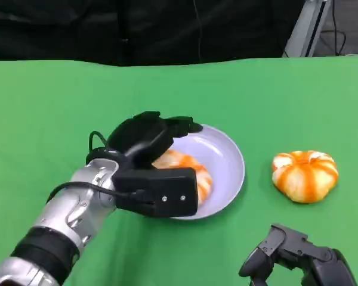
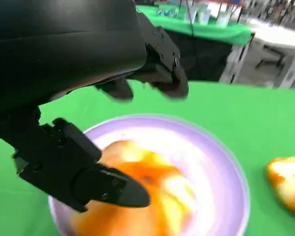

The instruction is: Grasp the bread from the table and place it into the plate.

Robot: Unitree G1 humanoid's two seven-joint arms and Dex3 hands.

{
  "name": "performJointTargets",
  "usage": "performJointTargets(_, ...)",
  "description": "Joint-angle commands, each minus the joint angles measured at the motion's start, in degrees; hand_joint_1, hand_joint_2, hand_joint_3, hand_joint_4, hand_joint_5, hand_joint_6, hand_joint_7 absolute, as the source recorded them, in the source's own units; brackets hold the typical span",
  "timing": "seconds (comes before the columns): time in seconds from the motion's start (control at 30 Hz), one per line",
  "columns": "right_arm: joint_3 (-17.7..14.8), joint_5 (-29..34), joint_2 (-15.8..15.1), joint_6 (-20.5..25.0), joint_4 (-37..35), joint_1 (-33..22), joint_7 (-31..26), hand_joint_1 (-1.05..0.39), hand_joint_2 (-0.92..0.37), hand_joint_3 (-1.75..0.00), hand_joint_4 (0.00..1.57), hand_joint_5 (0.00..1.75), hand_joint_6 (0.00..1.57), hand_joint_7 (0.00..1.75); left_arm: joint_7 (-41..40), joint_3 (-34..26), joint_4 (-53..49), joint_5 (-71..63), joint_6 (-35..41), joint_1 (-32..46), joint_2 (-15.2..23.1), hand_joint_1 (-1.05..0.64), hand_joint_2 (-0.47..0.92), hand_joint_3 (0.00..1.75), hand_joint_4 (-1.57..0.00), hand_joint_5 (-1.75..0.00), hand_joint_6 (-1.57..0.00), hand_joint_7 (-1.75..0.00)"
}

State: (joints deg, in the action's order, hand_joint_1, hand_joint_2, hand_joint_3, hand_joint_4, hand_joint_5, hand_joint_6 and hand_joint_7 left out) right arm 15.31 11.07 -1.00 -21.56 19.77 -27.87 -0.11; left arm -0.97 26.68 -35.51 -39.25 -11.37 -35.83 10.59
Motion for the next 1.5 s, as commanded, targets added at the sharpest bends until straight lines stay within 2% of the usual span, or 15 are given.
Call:
performJointTargets(0.03, -0.15, -0.10, -0.34, -0.63, 0.61, -0.36, -0.35, -0.07, -0.36, -1.29, 0.72, 1.59, 0.79, 1.28, 5.76, 0.47, 3.02, 0.46, 2.46, 0.09, 2.04, -0.83, 0.92, 0.33, 0.00, -0.02, -0.05, 0.00)
performJointTargets(0.23, -0.34, -0.50, -0.50, -0.37, 0.72, -0.26, -0.12, -0.09, -0.36, -1.29, 0.72, 1.59, 0.79, 1.28, 12.15, 0.41, 6.25, 1.53, 3.90, 0.60, 3.89, -0.95, 0.92, 0.42, 0.00, 0.00, 0.00, 0.00)
performJointTargets(0.53, -0.21, -0.68, -0.43, 0.30, 1.26, -0.38, 0.03, -0.08, -0.36, -1.29, 0.72, 1.59, 0.79, 1.29, 14.90, 0.20, 9.04, 1.74, 4.89, 1.33, 5.51, -0.97, 0.92, 0.44, 0.00, 0.00, 0.00, 0.00)
performJointTargets(0.73, 0.01, -0.68, -0.20, 1.29, 1.94, -0.83, 0.01, -0.09, -0.36, -1.28, 0.71, 1.60, 0.78, 1.29, 15.47, -8.62, 24.31, 10.83, 0.98, 10.32, 10.35, -0.71, 0.92, 0.38, -0.10, -0.06, -0.13, -0.05)
performJointTargets(0.9, 0.16, -0.94, 0.04, 1.59, 1.95, -0.72, -0.03, -0.09, -0.37, -1.26, 0.71, 1.60, 0.78, 1.28, 16.23, -14.42, 30.00, 20.03, -0.67, 16.02, 10.35, -0.60, 0.92, 0.30, -0.22, -0.14, -0.23, -0.09)
performJointTargets(1.0, 0.32, -1.02, 0.13, 1.77, 2.10, -0.74, 0.00, -0.09, -0.37, -1.26, 0.71, 1.60, 0.78, 1.28, 16.43, -18.05, 34.66, 25.84, 1.49, 20.21, 9.23, -0.54, 0.92, 0.24, -0.30, -0.21, -0.32, -0.11)
performJointTargets(1.03, 0.40, -0.98, 0.18, 2.00, 2.27, -0.81, -0.01, -0.10, -0.38, -1.26, 0.71, 1.60, 0.78, 1.28, 16.05, -19.71, 36.80, 28.15, 1.86, 22.63, 8.71, -0.51, 0.92, 0.24, -0.32, -0.30, -0.37, -0.11)
performJointTargets(1.07, 0.45, -0.95, 0.21, 2.12, 2.37, -0.85, -0.04, -0.10, -0.38, -1.25, 0.71, 1.60, 0.78, 1.28, 15.71, -21.02, 38.50, 29.89, 1.72, 24.79, 8.38, -0.48, 0.92, 0.24, -0.27, -0.64, -0.48, -0.11)
performJointTargets(1.13, 0.67, -0.59, 0.29, 1.98, 2.34, -0.77, -0.19, -0.10, -0.38, -1.25, 0.71, 1.60, 0.78, 1.28, 15.21, -23.18, 41.23, 32.12, 0.52, 28.88, 8.10, -0.43, 0.92, 0.24, -0.26, -0.91, -0.58, -0.13)
performJointTargets(1.17, 0.73, -0.46, 0.30, 1.89, 2.30, -0.72, -0.25, -0.09, -0.38, -1.25, 0.71, 1.60, 0.78, 1.28, 15.21, -23.73, 42.02, 32.57, 0.25, 30.00, 8.01, -0.41, 0.92, 0.23, -0.28, -0.98, -0.62, -0.14)
performJointTargets(1.33, 0.84, -0.29, 0.20, 1.98, 2.33, -0.66, -0.37, -0.09, -0.38, -1.25, 0.71, 1.59, 0.78, 1.28, 15.32, -25.16, 44.11, 33.64, -0.25, 33.03, 7.47, -0.36, 0.92, 0.22, -0.34, -1.07, -0.69, -0.17)
performJointTargets(1.37, 0.75, -0.22, 0.08, 1.88, 2.26, -0.53, -0.36, -0.09, -0.38, -1.26, 0.71, 1.59, 0.78, 1.28, 13.99, -26.33, 45.93, 36.13, -1.44, 37.63, 5.24, -0.36, 0.92, 0.22, -0.34, -1.08, -0.69, -0.17)
performJointTargets(1.4, 0.70, -0.18, -0.03, 1.79, 2.21, -0.43, -0.37, -0.07, -0.38, -1.27, 0.72, 1.59, 0.78, 1.28, 13.04, -27.17, 47.26, 37.94, -2.25, 40.95, 3.55, -0.27, 0.92, 0.26, -0.43, -1.31, -0.63, -0.64)
performJointTargets(1.43, 0.66, -0.15, -0.10, 1.74, 2.17, -0.36, -0.38, -0.07, -0.37, -1.28, 0.72, 1.59, 0.78, 1.28, 12.41, -27.75, 48.22, 39.19, -2.80, 43.23, 2.39, -0.23, 0.92, 0.28, -0.45, -1.42, -0.50, -1.02)
performJointTargets(1.5, 0.57, -0.24, -0.18, 1.78, 2.12, -0.28, -0.37, -0.07, -0.37, -1.29, 0.72, 1.59, 0.78, 1.29, 12.24, -28.32, 49.43, 40.73, -2.80, 45.81, 1.18, -0.22, 0.91, 0.33, -0.46, -1.50, -0.42, -1.26)
